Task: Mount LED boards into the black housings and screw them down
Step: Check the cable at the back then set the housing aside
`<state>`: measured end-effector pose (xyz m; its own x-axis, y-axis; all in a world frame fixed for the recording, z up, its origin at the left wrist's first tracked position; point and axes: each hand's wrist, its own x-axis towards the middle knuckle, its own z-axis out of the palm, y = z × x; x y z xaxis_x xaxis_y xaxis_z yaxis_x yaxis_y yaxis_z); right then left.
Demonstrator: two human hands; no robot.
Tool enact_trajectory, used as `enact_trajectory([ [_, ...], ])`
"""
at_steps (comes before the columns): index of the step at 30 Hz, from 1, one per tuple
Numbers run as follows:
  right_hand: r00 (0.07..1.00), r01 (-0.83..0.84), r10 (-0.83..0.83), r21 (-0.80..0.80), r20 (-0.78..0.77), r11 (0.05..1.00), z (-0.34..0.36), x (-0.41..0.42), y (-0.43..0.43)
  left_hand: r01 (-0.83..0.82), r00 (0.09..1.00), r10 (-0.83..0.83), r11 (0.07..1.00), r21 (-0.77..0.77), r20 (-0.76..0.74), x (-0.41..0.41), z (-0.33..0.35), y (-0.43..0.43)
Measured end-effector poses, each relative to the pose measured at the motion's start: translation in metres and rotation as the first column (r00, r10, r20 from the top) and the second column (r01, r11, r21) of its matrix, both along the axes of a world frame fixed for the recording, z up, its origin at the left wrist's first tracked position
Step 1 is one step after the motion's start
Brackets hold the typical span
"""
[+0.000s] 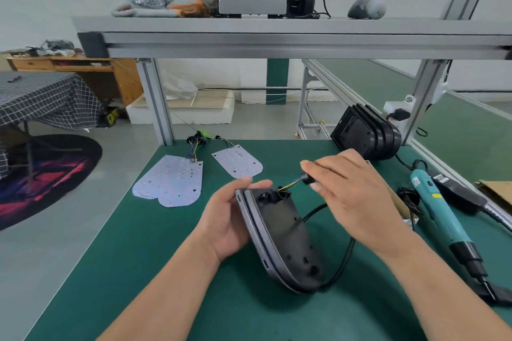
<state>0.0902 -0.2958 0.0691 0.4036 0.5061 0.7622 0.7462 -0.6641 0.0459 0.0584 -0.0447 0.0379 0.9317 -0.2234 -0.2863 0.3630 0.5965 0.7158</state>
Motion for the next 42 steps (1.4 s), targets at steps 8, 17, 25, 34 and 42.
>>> enact_trajectory([
  [8,0.980,-0.025,0.004,-0.101,-0.200,0.995,0.010,-0.007,-0.001,0.068,0.962,-0.206,0.813,0.578,0.176,0.004,-0.015,0.006],
  [17,0.987,-0.040,-0.006,-0.288,-0.158,0.957,0.009,-0.010,0.005,-0.382,0.757,-0.288,0.532,0.756,0.586,-0.009,-0.018,-0.023],
  [25,0.982,-0.035,0.025,-0.050,-0.188,0.998,0.002,-0.025,0.023,-0.568,0.601,-0.227,0.552,0.610,0.766,-0.014,-0.013,-0.037],
  [34,0.987,-0.016,0.011,-0.030,-0.160,0.999,-0.009,-0.019,0.025,-0.449,0.741,-0.263,0.490,0.747,0.618,-0.012,-0.019,-0.034],
  [42,0.987,-0.029,0.028,-0.004,-0.157,1.000,-0.015,-0.013,0.025,-0.341,0.809,-0.322,0.424,0.839,0.491,-0.011,-0.025,-0.027],
])
